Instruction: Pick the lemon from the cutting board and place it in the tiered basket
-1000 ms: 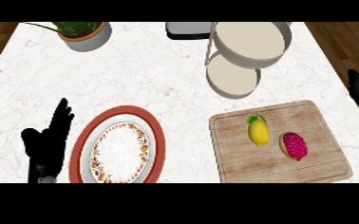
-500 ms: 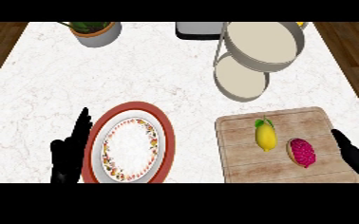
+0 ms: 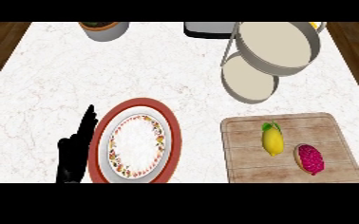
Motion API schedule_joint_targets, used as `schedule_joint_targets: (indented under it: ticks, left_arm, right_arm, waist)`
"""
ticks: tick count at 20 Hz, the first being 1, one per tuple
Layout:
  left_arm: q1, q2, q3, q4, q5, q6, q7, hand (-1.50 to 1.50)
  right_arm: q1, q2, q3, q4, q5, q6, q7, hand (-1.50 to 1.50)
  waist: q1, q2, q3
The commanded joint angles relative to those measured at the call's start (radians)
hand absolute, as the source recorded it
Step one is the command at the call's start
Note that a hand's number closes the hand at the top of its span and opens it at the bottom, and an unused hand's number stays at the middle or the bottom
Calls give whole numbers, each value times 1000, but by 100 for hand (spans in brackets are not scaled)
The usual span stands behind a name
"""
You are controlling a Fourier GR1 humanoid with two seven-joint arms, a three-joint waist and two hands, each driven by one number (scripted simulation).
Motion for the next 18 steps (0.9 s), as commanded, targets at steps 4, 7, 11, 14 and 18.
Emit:
schedule_joint_targets:
  ticks: [4, 7, 11, 14, 18]
  left_arm:
    - [-47, -6, 6, 31, 0, -17, 8, 0]
    - [-23, -32, -35, 7, -19, -11, 4, 0]
    - [-35, -34, -32, 24, -25, -12, 18, 0]
    - [-48, -30, -8, 89, -13, -46, -31, 0]
    - [-49, -60, -28, 42, -32, -4, 10, 0]
  right_arm:
    - [26, -74, 47, -138, 323, 161, 439, -150]
    - [-74, -49, 85, -180, 464, 265, 628, -150]
    - [-236, 33, 193, -140, 627, 411, 791, -150]
    - [-333, 93, 242, -78, 730, 509, 843, -150]
    - [-425, 156, 235, 19, 732, 656, 898, -150]
  waist:
    - [29, 7, 1]
    - [47, 2, 4]
    - [52, -1, 7]
    - [47, 0, 6]
    - [41, -5, 8]
